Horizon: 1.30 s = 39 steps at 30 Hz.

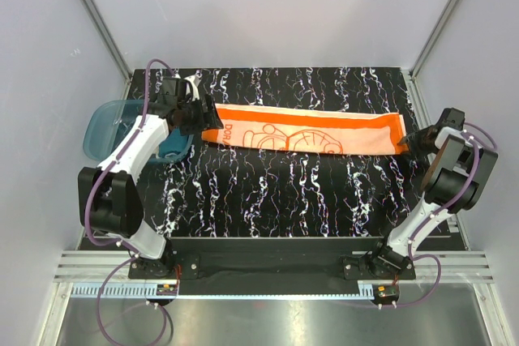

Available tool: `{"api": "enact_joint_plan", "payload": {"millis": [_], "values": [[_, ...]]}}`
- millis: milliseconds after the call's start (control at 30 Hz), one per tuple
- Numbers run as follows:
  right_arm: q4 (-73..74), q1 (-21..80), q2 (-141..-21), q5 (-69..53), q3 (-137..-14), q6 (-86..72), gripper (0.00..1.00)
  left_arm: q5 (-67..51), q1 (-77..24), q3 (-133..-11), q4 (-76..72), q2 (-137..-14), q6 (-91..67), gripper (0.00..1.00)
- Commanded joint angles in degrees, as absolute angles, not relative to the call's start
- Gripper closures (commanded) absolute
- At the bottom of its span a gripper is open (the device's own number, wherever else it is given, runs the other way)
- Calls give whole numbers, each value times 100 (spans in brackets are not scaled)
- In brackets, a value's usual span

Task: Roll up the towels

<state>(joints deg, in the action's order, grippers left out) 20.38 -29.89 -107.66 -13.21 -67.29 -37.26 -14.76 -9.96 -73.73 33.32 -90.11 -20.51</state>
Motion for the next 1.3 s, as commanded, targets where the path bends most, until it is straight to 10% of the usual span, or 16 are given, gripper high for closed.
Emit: {"api": "enact_joint_plan", "payload": {"millis": [0,200,933,1267], "values": [[1898,-2962,-10793,-1195,-6803,-3630,62,-1608,-984,-7400,3155,-8956,-1969,18],[2003,-2971,-10723,-1143,-6750,-3647,100,-1582,-993,-7348,3147,-8930,-1969,19],[2707,-3525,-8641,159,-5941,-3463,100,-1318,-1502,-7242,3234,-8763,-2012,20],[3128,-1725,-8051,-650,-7108,-3647,100,-1477,-1547,-7260,3419,-8517,-1978,19]]}}
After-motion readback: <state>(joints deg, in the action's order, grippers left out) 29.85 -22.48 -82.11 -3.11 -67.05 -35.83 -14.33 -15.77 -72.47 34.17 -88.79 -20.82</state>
